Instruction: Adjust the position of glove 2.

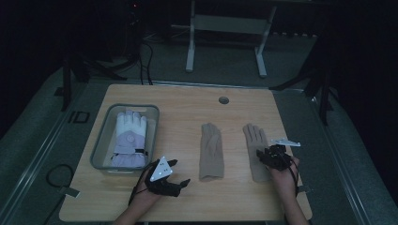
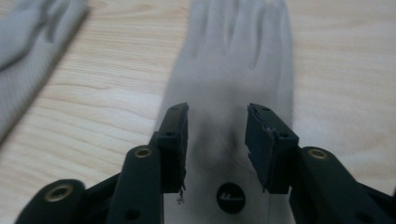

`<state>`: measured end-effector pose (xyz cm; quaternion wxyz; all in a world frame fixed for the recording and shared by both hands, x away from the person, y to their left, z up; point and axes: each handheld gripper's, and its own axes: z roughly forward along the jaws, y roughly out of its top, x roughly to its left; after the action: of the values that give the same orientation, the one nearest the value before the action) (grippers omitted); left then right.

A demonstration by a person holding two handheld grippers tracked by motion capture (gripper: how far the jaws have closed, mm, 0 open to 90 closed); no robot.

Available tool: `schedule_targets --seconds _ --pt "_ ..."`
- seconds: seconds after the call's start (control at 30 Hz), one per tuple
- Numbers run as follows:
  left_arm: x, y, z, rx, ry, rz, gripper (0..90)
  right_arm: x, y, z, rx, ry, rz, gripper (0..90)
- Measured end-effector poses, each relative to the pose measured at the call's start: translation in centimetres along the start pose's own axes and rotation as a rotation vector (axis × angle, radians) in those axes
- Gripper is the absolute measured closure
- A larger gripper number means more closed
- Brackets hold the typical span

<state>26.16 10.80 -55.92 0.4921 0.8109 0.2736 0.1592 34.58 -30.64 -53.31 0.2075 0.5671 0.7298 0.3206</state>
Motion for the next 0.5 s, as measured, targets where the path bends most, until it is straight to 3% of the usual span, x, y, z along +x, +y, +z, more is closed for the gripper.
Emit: schedule_targets --seconds 0.03,0.13,0.2,0.43,0.5 --pt "0.0 0.0 0.0 0.0 0.0 0.0 14.8 0.0 0.0 0.0 0.0 0.0 0.0 57.8" --pt "0.1 -0.1 0.0 -0.001 0.0 -0.008 14.8 -0.4 0.5 -0.4 -0.033 0.033 -0.111 55.3" --pt "0.1 -0.1 0.0 0.002 0.0 -0.006 14.8 -0.6 0.9 -0.4 -0.031 0.068 -0.157 54.1" --pt "0.2 -0.1 0.0 0.001 -0.002 -0.006 14.8 -1.3 1.4 0.1 -0.016 0.115 -0.22 52.0" --pt "0.2 -0.1 0.0 0.001 -0.003 -0.006 14.8 -1.7 1.3 0.5 -0.003 0.125 -0.21 51.9"
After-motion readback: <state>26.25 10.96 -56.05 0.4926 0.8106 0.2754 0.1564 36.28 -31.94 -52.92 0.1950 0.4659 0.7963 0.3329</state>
